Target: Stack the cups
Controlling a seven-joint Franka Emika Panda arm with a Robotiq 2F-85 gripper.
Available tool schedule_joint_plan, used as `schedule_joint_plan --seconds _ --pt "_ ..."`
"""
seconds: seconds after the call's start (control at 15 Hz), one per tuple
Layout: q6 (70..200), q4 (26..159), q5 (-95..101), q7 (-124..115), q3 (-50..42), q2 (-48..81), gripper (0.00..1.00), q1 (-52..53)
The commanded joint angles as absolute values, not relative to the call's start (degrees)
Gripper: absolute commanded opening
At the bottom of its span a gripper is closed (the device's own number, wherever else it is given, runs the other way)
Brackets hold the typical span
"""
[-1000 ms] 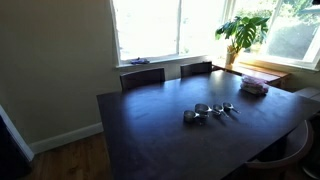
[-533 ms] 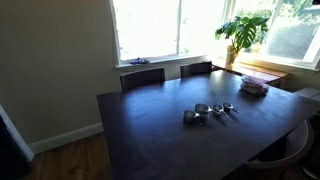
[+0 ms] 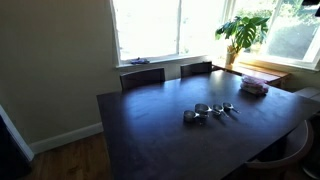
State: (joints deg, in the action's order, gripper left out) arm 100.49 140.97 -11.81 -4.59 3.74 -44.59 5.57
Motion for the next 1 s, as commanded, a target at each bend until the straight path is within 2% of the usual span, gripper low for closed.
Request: schedule_joint_plan --seconds 0.0,0.53,0.93 --pt "100.3 140.8 -12.0 -4.3 4.1 -44.6 1.00 5.1" --pt "99.6 139.3 -11.7 -3.4 3.0 -42.6 1.00 4.7" --pt "102.3 130.0 -10.9 -2.7 3.7 -29.5 1.00 4.5"
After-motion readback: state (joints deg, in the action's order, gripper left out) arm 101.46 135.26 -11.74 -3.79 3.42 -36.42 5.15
